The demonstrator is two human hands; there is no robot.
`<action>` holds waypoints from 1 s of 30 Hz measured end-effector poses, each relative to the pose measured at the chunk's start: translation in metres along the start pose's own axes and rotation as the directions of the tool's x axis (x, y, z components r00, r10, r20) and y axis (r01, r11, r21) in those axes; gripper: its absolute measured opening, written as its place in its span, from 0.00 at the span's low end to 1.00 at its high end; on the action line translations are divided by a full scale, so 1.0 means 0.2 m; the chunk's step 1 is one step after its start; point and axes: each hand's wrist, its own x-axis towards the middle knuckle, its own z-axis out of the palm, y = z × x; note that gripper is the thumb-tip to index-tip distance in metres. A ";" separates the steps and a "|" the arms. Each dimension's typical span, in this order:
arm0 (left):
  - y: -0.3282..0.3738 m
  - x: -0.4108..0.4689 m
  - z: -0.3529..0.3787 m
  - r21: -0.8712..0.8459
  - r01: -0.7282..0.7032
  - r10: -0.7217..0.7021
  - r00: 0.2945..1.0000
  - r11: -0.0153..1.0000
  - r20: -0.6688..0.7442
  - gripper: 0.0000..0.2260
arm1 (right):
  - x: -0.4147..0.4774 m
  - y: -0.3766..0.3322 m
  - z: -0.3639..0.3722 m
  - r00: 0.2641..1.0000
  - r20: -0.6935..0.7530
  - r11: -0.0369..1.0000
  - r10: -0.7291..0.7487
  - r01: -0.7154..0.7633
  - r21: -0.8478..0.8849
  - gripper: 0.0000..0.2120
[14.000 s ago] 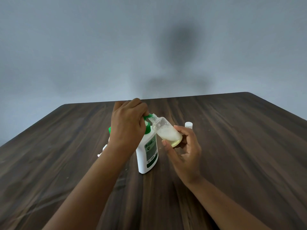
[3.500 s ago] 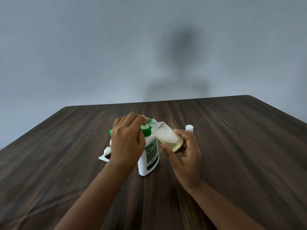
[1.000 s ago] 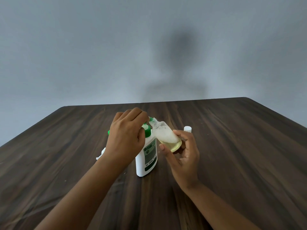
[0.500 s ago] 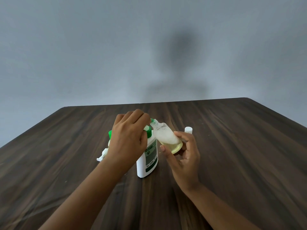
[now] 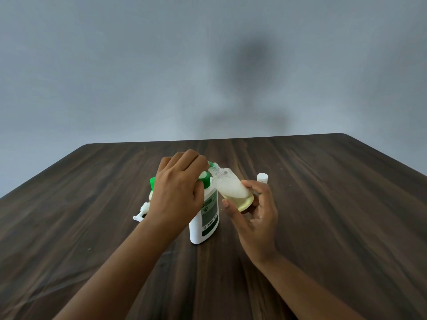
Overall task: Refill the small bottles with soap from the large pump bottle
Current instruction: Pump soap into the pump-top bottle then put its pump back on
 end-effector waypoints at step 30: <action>0.00 -0.01 0.04 0.057 -0.013 0.018 0.995 0.998 -0.101 0.07 | -0.01 0.02 0.00 0.999 0.038 0.998 0.033 -0.031 -0.049 0.18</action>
